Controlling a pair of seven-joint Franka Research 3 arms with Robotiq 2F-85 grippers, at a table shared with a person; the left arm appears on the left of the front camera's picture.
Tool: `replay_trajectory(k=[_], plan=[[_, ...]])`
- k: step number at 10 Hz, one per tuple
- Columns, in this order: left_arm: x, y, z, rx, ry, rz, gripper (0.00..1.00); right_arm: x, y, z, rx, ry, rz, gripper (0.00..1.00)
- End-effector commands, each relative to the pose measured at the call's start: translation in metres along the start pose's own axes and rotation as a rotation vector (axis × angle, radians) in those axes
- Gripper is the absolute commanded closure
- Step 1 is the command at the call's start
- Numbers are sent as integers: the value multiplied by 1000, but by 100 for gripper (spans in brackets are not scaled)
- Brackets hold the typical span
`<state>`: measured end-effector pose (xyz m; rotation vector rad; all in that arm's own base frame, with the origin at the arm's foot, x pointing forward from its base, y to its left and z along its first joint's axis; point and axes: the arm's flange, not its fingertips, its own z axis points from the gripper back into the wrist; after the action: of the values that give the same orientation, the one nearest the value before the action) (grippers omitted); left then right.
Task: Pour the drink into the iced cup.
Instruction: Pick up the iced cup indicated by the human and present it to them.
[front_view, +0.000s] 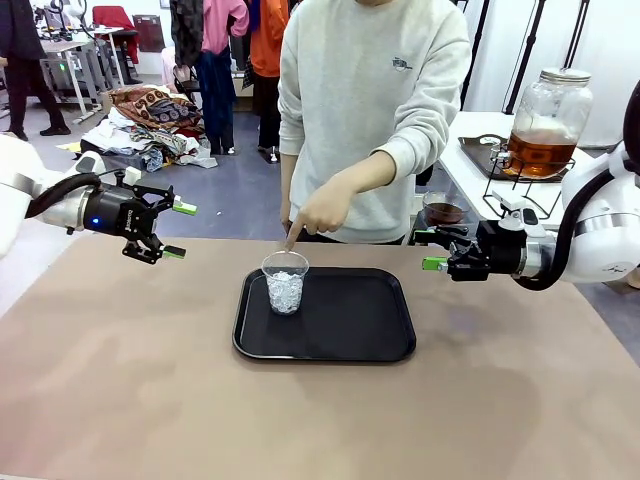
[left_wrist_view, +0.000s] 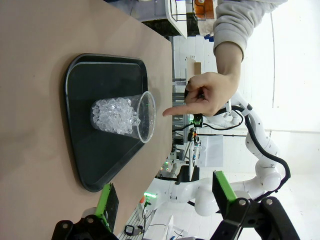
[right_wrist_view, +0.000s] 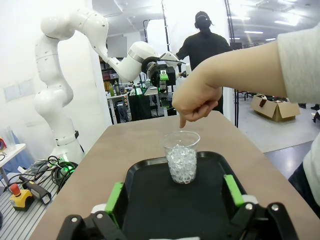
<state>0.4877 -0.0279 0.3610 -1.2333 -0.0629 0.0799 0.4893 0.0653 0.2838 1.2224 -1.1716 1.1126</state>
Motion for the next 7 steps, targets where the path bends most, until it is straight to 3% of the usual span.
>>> replay_trajectory(k=[1, 7], plan=[[0, -1, 1, 9, 7, 14, 0, 2, -1, 0, -2, 1, 5, 0], [0, 0, 0, 0, 0, 0, 0, 2, -1, 0, -2, 1, 5, 0]])
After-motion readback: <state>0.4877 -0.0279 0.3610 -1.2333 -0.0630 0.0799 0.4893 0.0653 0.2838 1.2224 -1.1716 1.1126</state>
